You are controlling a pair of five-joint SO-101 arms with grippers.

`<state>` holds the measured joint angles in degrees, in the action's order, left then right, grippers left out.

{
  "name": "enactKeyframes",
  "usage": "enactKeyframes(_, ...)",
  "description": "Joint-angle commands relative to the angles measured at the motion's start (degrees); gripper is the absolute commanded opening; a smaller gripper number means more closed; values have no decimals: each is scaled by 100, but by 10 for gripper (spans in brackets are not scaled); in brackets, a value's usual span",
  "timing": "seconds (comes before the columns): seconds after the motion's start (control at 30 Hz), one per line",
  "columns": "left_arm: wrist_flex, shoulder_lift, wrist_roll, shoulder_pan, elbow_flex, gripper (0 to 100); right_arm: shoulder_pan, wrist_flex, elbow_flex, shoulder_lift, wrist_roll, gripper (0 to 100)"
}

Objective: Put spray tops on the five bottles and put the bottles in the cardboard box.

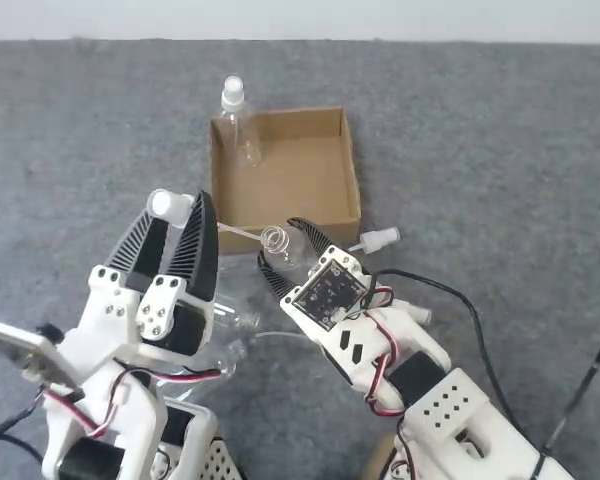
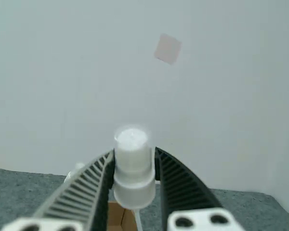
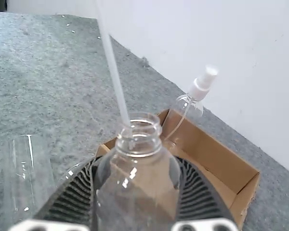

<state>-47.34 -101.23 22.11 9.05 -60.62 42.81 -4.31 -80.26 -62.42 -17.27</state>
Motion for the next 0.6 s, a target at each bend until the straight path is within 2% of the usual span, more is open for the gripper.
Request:
enactKeyframes(0.0, 18, -44, -53, 26, 40, 13, 22, 154, 35, -171, -62, 7)
enactKeyframes(0.13, 18, -44, -44, 70, -48, 13, 22, 154, 35, -171, -62, 7)
enactKeyframes(0.33, 18, -44, -70, 624, -233, 13, 4, 154, 35, -171, -62, 7)
enactKeyframes(0.57, 18, -35, -70, 668, -295, 13, 4, 154, 35, -171, -44, 7)
